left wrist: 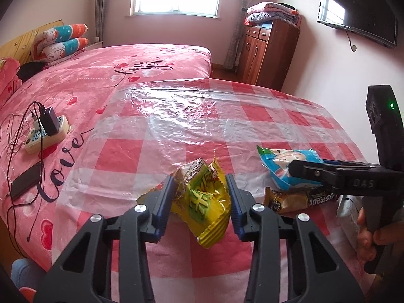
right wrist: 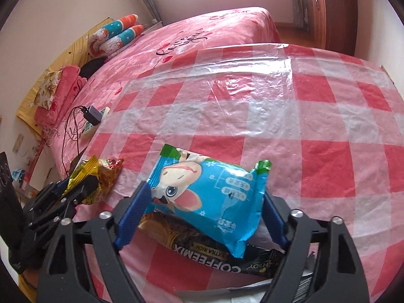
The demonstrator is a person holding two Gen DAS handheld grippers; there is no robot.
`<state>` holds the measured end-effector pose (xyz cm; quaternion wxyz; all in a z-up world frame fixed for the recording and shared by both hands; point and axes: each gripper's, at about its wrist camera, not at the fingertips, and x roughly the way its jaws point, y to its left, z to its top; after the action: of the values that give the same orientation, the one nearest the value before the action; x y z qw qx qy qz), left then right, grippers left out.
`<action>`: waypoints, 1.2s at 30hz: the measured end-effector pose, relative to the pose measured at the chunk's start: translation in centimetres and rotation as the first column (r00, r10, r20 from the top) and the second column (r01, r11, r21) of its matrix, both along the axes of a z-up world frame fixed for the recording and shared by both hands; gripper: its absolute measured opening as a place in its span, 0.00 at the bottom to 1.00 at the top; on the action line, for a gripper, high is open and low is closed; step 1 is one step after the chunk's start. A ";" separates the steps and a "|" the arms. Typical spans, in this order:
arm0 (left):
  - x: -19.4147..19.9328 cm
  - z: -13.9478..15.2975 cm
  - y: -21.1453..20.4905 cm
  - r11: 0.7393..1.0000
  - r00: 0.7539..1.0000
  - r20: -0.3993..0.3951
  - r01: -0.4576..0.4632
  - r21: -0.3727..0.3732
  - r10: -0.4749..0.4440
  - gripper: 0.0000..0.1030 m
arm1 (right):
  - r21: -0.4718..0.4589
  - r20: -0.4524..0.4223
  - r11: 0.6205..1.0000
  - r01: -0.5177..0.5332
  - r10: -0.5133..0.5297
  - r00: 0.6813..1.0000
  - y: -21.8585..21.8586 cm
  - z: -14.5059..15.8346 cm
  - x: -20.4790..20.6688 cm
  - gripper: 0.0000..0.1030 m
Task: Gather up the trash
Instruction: 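Grasp the yellow snack bag with the left tool while the right grasps the blue snack pack, then carry the yellow bag and blue pack to the orange bucket and release both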
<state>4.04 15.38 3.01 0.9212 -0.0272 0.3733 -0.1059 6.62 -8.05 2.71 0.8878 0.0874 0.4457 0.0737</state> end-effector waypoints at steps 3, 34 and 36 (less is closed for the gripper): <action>-0.5 0.2 0.0 1.000 1.000 0.004 0.004 -0.009 -0.004 0.36 | -0.022 0.023 1.000 -0.006 0.006 1.000 0.3 0.1 -0.4 0.68; -9.4 3.1 3.2 0.985 1.000 0.018 0.004 -0.171 -0.001 0.30 | 0.030 0.157 0.990 -0.137 0.131 0.979 4.5 2.4 -8.3 0.53; -10.1 3.1 3.6 0.985 1.000 0.017 0.000 -0.173 0.003 0.30 | 0.032 0.151 0.988 -0.149 0.143 0.978 5.0 2.3 -9.0 0.53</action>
<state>-6.08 19.01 6.12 0.9187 -0.1063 0.3546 -0.1376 -2.35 -3.05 5.04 0.9087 0.0676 0.3819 0.1545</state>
